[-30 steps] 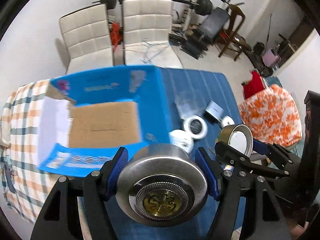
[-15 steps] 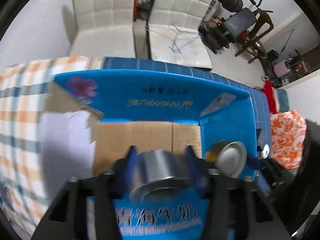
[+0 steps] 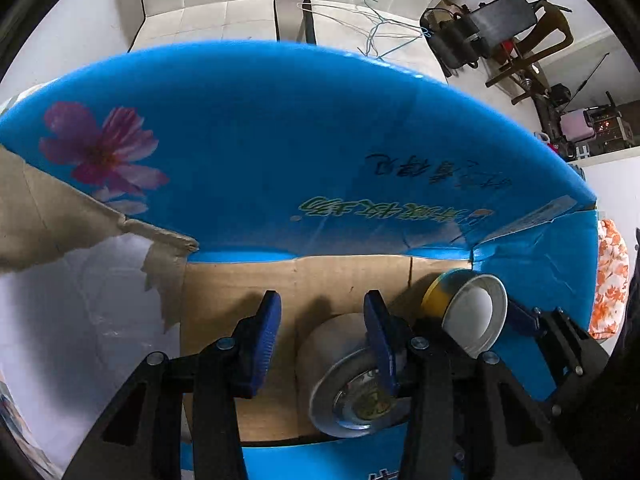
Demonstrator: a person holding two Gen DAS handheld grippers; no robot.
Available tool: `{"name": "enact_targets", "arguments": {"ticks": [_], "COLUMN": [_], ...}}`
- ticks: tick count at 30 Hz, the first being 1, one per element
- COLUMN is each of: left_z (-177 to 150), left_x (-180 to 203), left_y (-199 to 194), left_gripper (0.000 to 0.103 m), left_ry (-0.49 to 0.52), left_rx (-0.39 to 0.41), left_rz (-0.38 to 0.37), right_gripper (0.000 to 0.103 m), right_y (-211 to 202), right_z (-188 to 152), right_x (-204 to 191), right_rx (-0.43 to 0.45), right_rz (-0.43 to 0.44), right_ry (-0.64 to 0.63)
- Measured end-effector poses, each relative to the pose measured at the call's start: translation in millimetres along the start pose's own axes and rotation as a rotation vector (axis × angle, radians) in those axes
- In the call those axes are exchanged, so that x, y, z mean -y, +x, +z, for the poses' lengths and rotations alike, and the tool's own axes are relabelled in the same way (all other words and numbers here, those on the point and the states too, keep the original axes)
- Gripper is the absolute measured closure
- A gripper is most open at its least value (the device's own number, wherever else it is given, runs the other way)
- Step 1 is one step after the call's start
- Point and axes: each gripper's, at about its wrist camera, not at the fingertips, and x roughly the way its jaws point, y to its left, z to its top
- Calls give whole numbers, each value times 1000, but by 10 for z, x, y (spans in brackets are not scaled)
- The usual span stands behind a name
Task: Organize rigid objects
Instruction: 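Carry both tins into the blue box and release them on the cardboard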
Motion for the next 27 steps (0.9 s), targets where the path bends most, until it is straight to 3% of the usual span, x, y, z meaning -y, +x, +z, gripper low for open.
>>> {"name": "enact_targets", "arguments": {"ticks": [7, 10, 16, 18, 23, 27], "left_z": [-39, -98, -316, -419, -680, -793], "left_x": [-17, -22, -34, -51, -32, 112], "left_y": [-111, -199, -422, -497, -697, -912], "left_gripper": [61, 61, 38, 19, 14, 1], "left_ry": [6, 24, 54, 52, 70, 80], "left_rx": [10, 29, 67, 77, 110, 166], "left_rz": [23, 69, 139, 158, 228, 244], "right_gripper": [31, 22, 11, 10, 10, 10], "right_y": [25, -62, -288, -395, -746, -1015], "right_z": [60, 24, -229, -348, -623, -791], "right_x": [-2, 20, 8, 20, 11, 17], "right_rx": [-36, -33, -34, -21, 41, 86], "right_rz": [0, 11, 15, 15, 3, -1], "right_ry": [35, 51, 76, 84, 87, 94]}}
